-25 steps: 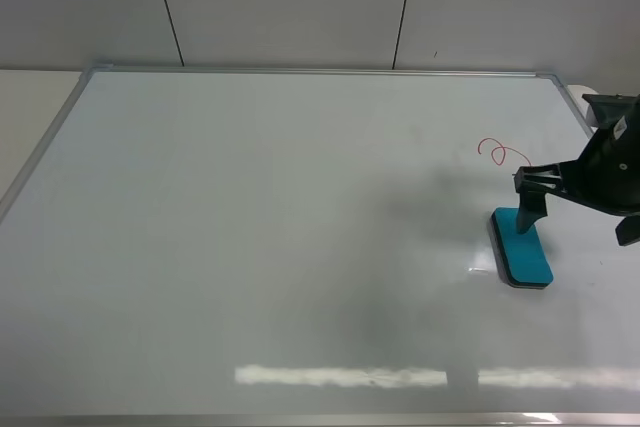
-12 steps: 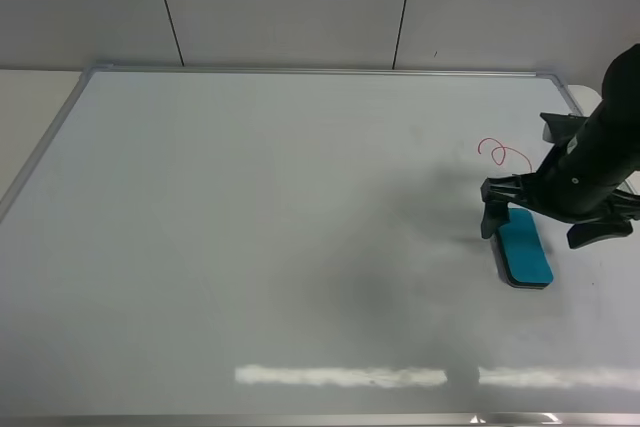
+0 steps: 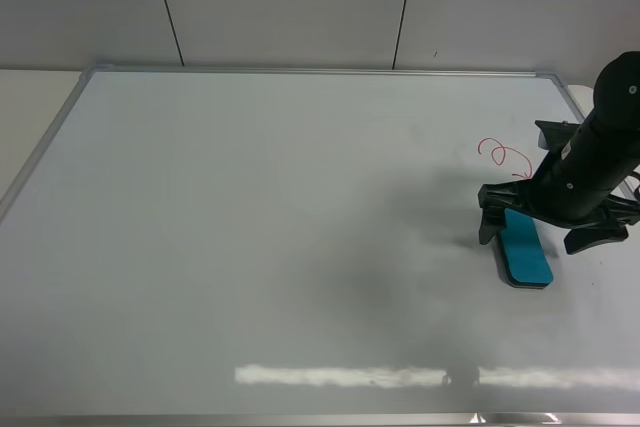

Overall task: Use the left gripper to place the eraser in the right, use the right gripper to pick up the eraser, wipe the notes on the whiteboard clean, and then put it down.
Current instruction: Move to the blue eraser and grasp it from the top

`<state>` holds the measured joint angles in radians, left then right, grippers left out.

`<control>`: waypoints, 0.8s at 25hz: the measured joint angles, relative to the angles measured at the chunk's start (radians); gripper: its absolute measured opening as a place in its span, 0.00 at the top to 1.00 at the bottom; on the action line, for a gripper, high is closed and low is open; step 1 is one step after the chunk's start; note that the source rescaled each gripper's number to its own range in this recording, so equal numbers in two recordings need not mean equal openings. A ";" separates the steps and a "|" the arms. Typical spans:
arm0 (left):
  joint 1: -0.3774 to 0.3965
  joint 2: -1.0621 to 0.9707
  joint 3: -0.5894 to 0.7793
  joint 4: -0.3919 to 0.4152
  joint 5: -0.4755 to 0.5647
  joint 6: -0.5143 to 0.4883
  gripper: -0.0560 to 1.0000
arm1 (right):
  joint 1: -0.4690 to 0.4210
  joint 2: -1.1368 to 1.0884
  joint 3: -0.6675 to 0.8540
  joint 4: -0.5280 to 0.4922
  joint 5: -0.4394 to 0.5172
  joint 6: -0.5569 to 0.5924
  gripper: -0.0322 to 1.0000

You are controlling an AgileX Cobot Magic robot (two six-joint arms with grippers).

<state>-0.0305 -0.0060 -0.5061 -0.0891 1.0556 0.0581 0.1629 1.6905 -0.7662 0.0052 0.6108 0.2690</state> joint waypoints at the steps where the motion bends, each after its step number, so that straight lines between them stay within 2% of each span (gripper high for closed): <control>1: 0.000 0.000 0.000 0.000 0.000 0.000 0.00 | 0.000 0.001 0.000 0.000 -0.001 0.000 0.00; 15: 0.000 0.000 0.000 0.000 0.000 0.000 0.00 | 0.012 0.026 0.000 -0.017 -0.005 0.000 0.01; 16: 0.000 0.000 0.000 0.000 0.000 0.000 0.00 | 0.012 0.026 0.000 -0.018 -0.005 0.000 0.08; 17: 0.000 0.000 0.000 0.000 0.000 0.000 0.00 | 0.012 0.026 0.000 -0.019 -0.004 0.000 0.25; 19: 0.000 0.000 0.000 0.000 0.000 0.000 0.00 | 0.012 0.026 -0.002 -0.019 0.011 0.000 0.83; 20: 0.000 0.000 0.000 0.000 0.000 0.000 0.00 | 0.012 0.026 -0.002 -0.019 0.015 0.000 0.97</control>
<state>-0.0305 -0.0060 -0.5061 -0.0891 1.0556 0.0581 0.1750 1.7162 -0.7681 -0.0141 0.6259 0.2690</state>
